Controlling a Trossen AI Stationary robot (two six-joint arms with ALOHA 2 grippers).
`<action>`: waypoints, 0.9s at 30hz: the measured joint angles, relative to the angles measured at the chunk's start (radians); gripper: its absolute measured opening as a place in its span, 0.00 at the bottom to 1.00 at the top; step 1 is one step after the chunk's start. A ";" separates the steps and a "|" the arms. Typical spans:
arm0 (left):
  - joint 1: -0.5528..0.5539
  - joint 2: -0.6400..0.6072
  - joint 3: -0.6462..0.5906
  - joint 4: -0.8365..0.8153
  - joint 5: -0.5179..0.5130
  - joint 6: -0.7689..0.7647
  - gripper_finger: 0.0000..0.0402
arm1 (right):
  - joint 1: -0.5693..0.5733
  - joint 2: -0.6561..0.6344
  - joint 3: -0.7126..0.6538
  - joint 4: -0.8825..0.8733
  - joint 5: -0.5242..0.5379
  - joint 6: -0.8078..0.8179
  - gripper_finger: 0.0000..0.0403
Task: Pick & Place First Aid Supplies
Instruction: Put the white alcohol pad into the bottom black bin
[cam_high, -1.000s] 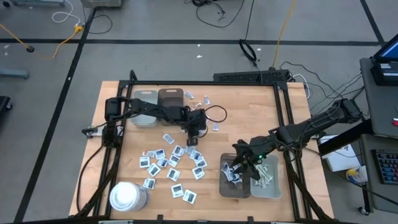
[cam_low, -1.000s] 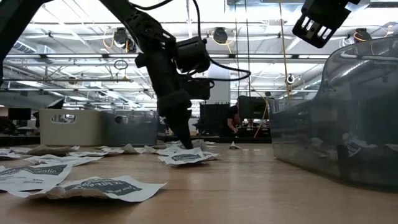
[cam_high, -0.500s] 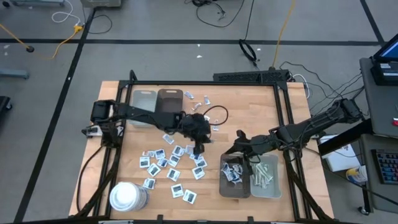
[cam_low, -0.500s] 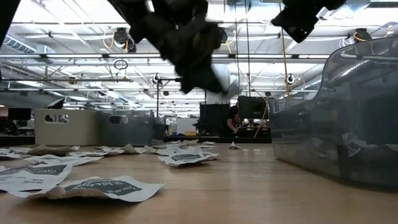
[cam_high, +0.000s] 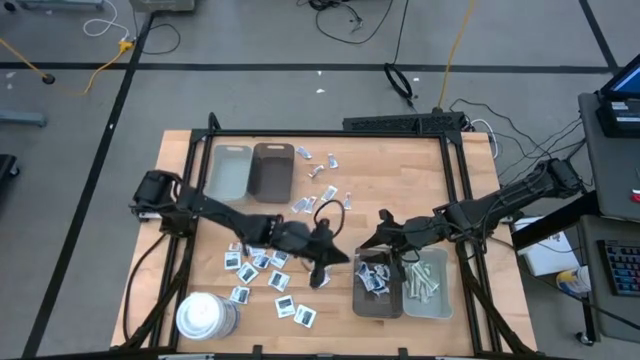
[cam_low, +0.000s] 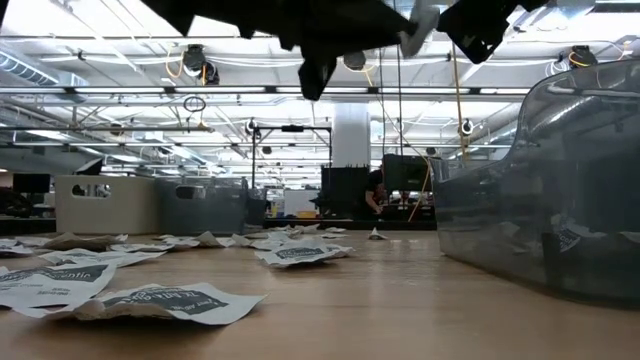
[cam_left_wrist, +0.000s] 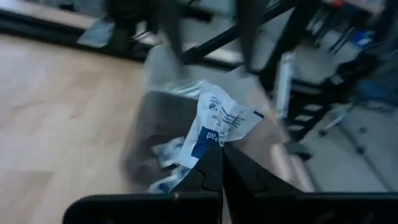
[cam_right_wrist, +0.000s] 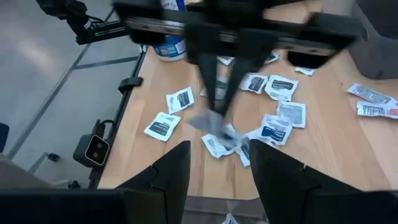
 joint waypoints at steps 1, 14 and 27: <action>-0.015 0.000 -0.012 0.025 -0.011 -0.005 0.00 | 0.000 0.000 0.000 0.004 -0.001 0.000 0.39; -0.068 -0.002 -0.049 0.140 -0.064 -0.049 0.00 | 0.000 0.001 0.000 0.120 -0.035 -0.029 0.39; -0.019 -0.002 -0.048 0.180 0.040 -0.085 0.00 | 0.000 0.084 0.000 0.166 -0.026 -0.036 0.37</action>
